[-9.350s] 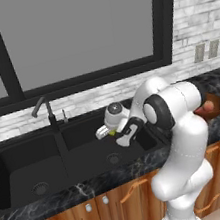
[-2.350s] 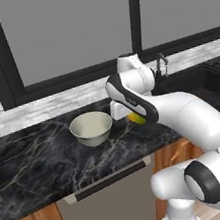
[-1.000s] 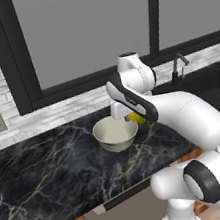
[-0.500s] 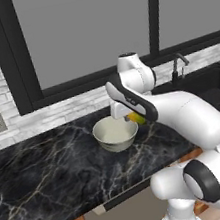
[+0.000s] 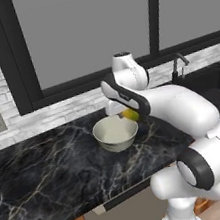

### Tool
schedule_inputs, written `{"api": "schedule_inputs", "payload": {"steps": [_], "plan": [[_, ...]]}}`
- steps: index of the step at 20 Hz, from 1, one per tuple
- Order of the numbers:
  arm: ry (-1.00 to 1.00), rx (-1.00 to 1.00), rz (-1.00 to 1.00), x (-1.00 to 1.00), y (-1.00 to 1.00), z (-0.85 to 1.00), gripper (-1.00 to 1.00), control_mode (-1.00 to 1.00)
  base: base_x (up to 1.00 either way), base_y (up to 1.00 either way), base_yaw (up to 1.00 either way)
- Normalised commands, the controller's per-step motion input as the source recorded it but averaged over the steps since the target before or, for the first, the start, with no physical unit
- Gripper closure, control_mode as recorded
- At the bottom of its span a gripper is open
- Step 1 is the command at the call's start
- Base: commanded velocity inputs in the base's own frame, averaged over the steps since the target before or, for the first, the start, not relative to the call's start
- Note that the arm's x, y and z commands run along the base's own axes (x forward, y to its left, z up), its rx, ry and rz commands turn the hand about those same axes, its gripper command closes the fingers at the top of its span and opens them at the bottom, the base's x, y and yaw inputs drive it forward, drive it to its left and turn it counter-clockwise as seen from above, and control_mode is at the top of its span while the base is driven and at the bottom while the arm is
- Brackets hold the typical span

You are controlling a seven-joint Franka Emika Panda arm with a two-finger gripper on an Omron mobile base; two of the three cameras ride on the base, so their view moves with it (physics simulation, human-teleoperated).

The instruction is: Pick the peachs from the cabinet and place them in one bowl. Pick the mango from the sink and place it in the other bowl.

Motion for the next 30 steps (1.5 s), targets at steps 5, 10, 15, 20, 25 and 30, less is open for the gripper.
{"api": "schedule_inputs", "payload": {"steps": [5,10,15,20,25,30], "plan": [[-0.02,-0.04,-0.01,0.42,0.17,0.0,1.0,-1.0,0.0,0.0,0.0],[-0.09,-0.07,-0.06,0.35,0.15,-0.04,1.0,-1.0,0.0,0.0,0.0],[-0.15,0.0,-0.11,0.14,0.15,-0.14,1.0,-1.0,0.0,0.0,0.0],[-0.13,0.0,-0.13,0.04,0.08,-0.17,1.0,-1.0,0.0,0.0,0.0],[-0.08,0.0,-0.15,0.06,0.04,-0.19,1.0,-1.0,0.0,0.0,0.0],[0.0,0.01,-0.13,0.22,0.03,-0.16,1.0,-1.0,0.0,0.0,0.0]]}}
